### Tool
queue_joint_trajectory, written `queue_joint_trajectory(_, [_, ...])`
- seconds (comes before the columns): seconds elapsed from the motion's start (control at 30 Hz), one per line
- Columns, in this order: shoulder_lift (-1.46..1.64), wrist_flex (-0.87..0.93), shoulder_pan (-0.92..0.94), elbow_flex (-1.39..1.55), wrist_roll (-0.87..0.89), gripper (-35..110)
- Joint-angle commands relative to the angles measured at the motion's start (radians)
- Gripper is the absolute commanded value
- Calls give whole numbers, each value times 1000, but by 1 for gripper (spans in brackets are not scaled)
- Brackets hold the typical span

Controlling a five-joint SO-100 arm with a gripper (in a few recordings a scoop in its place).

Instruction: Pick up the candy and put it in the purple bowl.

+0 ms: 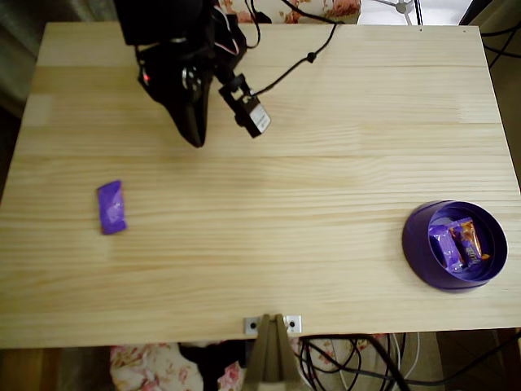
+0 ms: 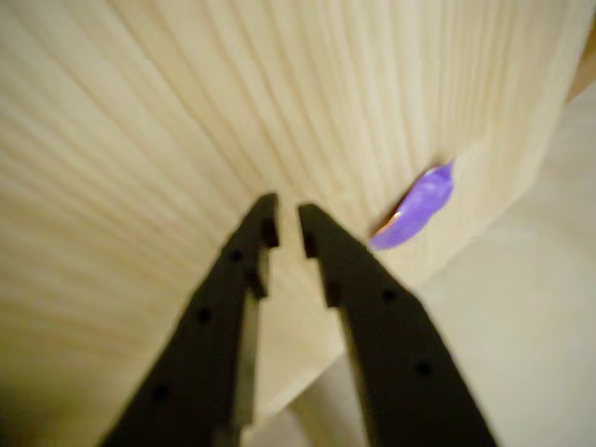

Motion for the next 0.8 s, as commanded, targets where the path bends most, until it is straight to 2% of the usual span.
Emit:
queue_joint_trajectory(0.0, [-183,9,-28,-242,195,0])
queue_joint_trajectory(0.37, [-712,110,-31,-592,502,0])
queue_joint_trajectory(0.53, [-873,115,28,-641,572,0])
queue_joint_trajectory(0.77, [-1106,78,140,-773,558,0])
